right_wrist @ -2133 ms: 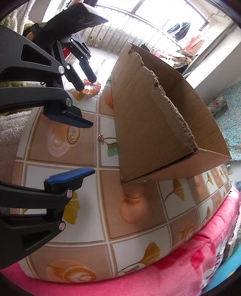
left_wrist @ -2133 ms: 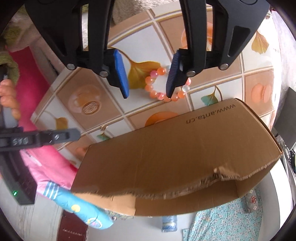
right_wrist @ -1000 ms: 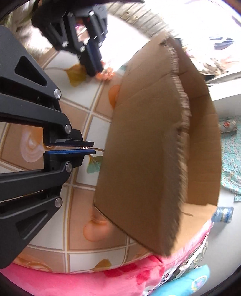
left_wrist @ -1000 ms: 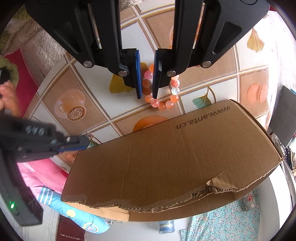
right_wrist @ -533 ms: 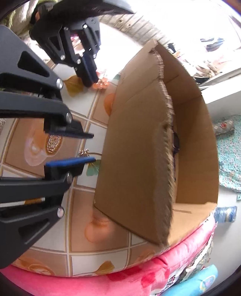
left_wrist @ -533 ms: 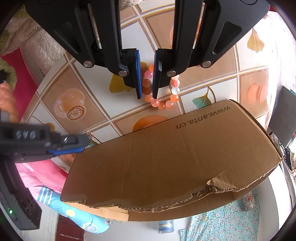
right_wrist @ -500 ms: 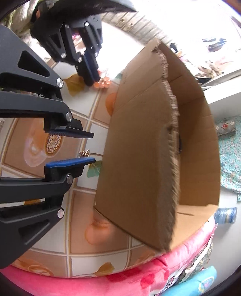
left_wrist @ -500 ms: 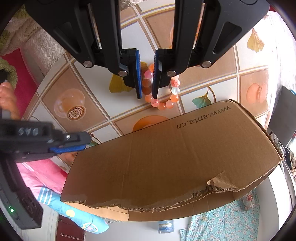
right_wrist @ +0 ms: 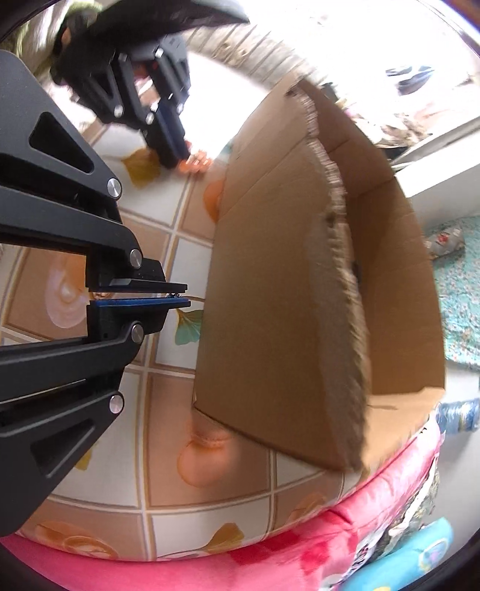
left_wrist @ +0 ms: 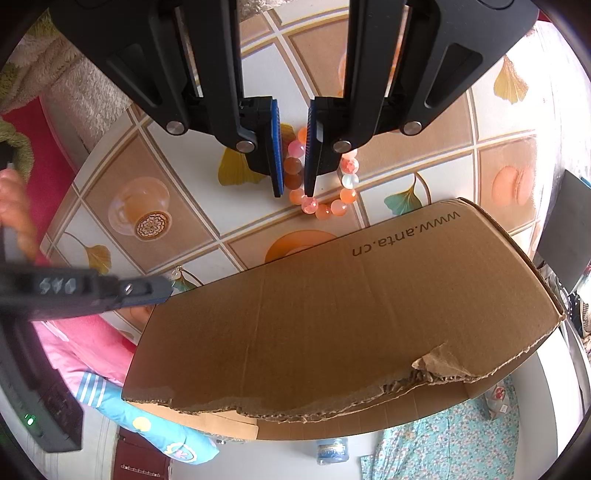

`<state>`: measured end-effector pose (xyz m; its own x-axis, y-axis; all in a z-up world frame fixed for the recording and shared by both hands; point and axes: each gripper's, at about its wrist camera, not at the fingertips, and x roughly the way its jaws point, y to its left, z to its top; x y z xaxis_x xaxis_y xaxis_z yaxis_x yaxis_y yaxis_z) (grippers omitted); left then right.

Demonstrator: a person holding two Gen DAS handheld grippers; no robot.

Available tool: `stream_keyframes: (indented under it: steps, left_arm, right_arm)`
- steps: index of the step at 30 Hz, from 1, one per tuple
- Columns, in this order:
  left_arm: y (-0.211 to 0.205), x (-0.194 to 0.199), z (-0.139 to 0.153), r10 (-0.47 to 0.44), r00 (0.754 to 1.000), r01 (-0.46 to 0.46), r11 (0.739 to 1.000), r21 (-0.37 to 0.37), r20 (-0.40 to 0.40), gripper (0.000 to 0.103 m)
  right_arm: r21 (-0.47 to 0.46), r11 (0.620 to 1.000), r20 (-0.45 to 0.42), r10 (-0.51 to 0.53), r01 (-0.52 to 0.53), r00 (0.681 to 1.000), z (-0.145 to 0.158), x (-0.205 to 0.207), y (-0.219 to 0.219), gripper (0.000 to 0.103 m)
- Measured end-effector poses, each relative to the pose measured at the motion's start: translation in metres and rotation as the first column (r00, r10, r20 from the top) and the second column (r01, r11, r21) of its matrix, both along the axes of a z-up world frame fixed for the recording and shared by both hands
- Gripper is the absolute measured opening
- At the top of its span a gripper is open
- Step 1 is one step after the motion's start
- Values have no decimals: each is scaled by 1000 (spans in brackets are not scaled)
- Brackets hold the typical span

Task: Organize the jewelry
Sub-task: 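Carry the bracelet and charm over the box and open both grippers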

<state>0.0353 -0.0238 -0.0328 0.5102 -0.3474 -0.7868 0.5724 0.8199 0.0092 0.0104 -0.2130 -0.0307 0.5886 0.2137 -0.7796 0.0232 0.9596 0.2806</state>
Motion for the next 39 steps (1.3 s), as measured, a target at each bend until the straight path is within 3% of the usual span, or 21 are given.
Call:
stream_keyframes:
  steps: [14,17,19,23,28,39]
  left_arm:
    - [5,-3,2,9,1000,-9,1000,-6,17,9]
    - [14,-6,12,18,999,-16,999,-44,28,9]
    - [23,-7,23,21,1000,-18,993,-113,22,9]
    - [44,-7,48,27,1000,-26,966,-259,0,9]
    - [59,-7,76,-26,999,15,909,-417,-20,9]
    - [41,8,156,-183,979,200,809,-553,86,9]
  right_arm:
    - [95,995,75,-21,13,997,27,-13,-8,2]
    - [113,994,85,-15,5,996,30,-15,-5,2]
    - [125,992,98,-10,-3,995,34,-17,-3,2]
    - [141,990,135,-2,-17,991,49,-20,-3,2]
    - [168,985,200,-9,-25,980,75,-27,-5,2]
    - [198,978,396,-20,-64,918,146,-9,-33,2]
